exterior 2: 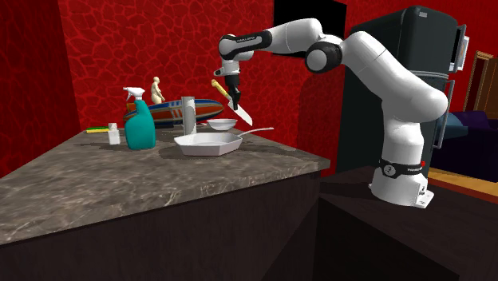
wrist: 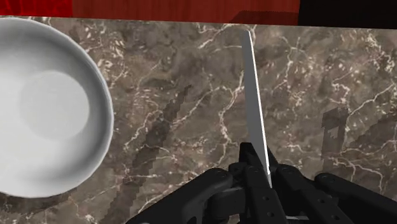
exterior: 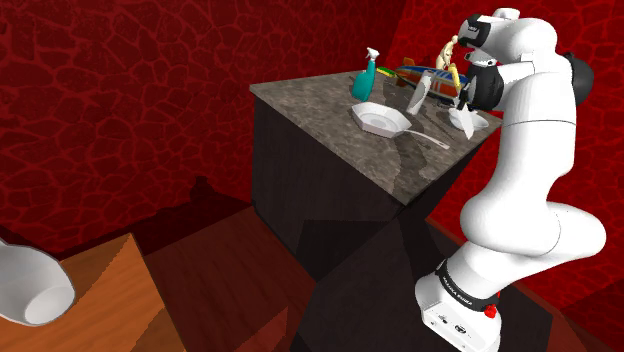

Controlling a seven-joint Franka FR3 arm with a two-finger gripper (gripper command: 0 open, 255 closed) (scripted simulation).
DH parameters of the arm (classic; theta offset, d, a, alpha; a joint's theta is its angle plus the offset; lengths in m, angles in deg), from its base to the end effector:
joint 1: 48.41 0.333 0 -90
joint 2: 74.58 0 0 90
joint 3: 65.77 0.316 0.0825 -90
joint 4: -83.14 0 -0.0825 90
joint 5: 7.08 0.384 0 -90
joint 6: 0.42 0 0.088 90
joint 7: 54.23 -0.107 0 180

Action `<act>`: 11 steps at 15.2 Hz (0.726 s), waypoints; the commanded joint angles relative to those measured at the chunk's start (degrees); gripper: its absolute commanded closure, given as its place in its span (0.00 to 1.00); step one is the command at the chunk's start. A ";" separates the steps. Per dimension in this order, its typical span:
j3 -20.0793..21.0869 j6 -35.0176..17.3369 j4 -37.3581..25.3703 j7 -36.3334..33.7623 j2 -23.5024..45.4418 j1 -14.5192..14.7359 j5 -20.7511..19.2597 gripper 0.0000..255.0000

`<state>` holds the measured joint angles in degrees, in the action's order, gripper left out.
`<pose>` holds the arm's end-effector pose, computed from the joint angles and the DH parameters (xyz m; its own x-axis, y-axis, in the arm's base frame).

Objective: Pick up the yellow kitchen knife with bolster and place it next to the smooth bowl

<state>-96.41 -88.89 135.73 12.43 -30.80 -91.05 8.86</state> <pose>0.3748 -0.6348 0.4643 0.9950 0.0037 -0.0996 0.0013 -0.9997 -0.0232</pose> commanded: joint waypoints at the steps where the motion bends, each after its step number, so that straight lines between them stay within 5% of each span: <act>1: 0.48 1.51 -4.39 0.69 2.78 -2.30 0.76 1.00; 11: 0.23 -7.41 6.59 1.37 1.34 0.43 0.57 1.00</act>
<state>-96.16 -95.37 141.14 13.76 -29.48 -90.84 9.46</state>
